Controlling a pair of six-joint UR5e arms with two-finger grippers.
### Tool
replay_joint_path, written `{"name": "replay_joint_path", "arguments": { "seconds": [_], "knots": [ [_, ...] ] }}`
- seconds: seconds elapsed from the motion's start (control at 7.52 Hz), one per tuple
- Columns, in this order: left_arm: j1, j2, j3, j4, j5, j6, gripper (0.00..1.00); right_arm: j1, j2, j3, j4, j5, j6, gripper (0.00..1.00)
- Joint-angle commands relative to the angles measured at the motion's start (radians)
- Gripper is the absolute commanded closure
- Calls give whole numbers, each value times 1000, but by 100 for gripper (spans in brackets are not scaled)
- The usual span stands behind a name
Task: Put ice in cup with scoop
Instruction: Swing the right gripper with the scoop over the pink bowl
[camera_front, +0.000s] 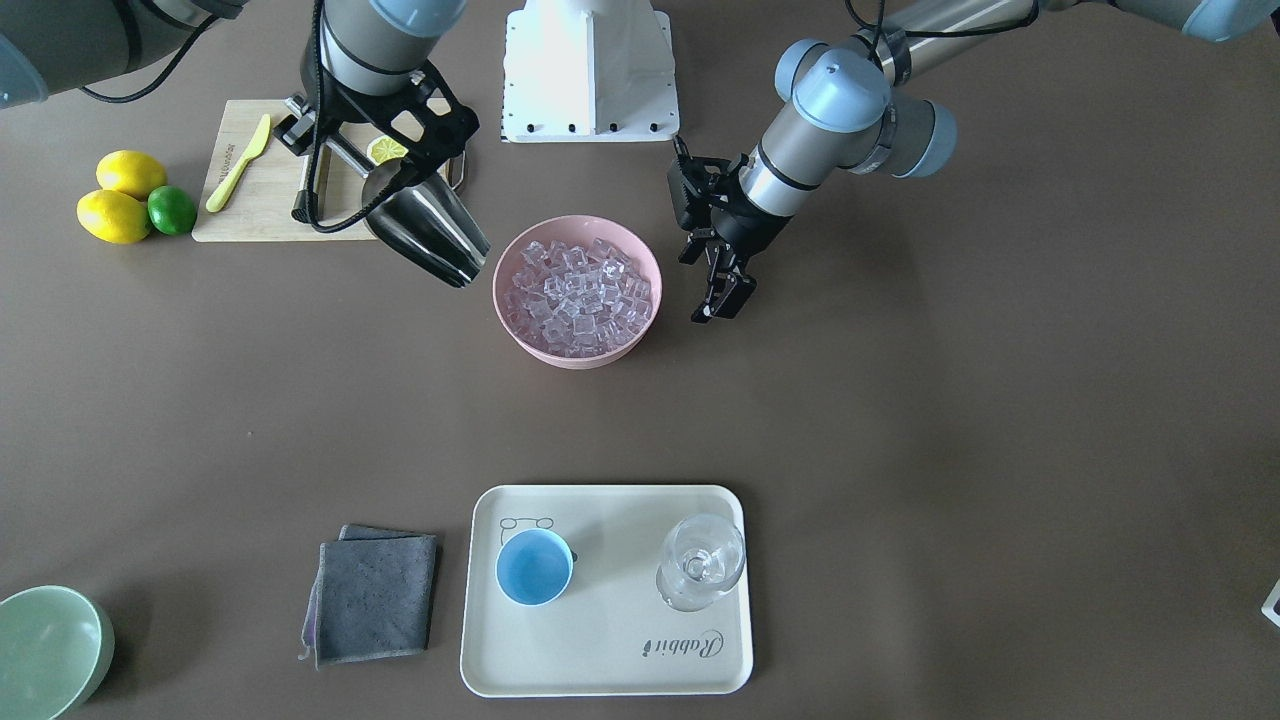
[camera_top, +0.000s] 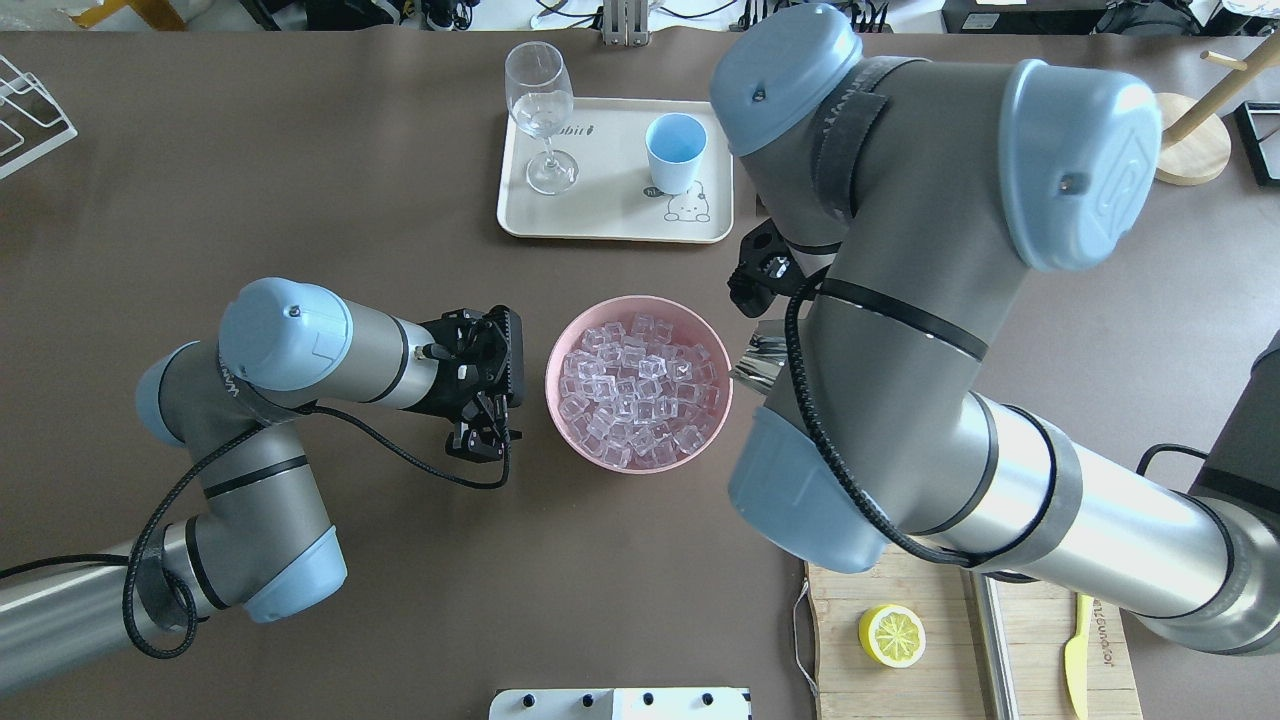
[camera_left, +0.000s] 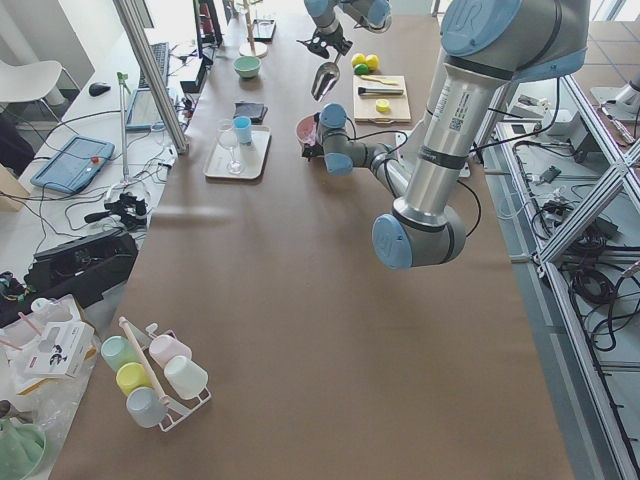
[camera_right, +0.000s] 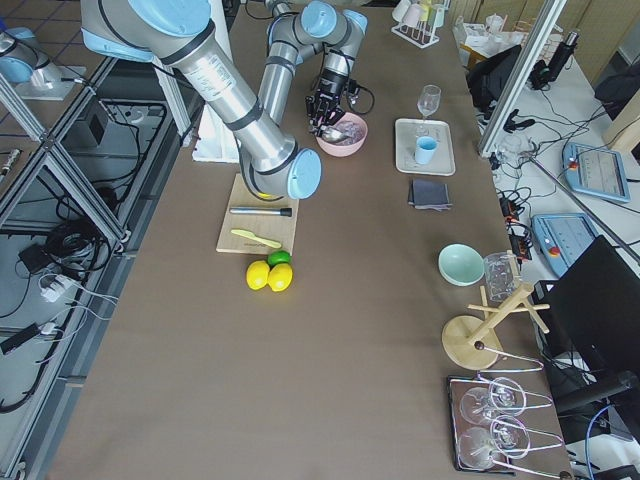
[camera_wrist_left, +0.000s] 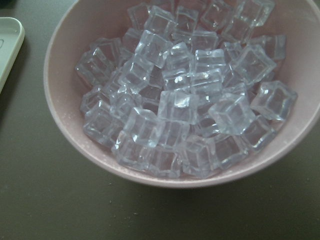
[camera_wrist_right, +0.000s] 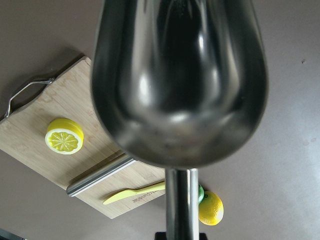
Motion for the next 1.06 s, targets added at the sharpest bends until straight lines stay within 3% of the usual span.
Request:
{"name": "replay_joint_path", "arguments": {
  "seconds": [0.0,0.27,0.93],
  "knots": [
    [20,-5,9,-1,3,-101,2,-67,114,-95,-75,9,17,100],
    [21,-6,9,3,0,-107,2,-67,198,-292,-110,8,17,100],
    [41,-12,12,10,3,-87,2,-90,168,-321,-30,3,159,100]
  ]
}}
